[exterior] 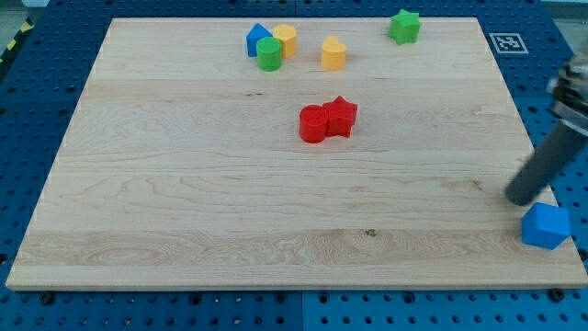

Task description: Move your arm towards group of blocks

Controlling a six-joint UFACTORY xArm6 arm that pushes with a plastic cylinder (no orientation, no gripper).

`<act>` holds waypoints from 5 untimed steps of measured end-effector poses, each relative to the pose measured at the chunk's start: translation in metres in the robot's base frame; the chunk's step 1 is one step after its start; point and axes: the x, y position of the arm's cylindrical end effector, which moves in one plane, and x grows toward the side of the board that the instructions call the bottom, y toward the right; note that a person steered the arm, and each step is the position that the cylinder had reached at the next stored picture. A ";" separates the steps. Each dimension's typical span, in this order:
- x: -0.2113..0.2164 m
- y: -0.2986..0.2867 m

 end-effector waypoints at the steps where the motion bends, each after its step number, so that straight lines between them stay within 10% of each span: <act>1: -0.046 -0.066; 4: -0.089 -0.368; 5: -0.191 -0.386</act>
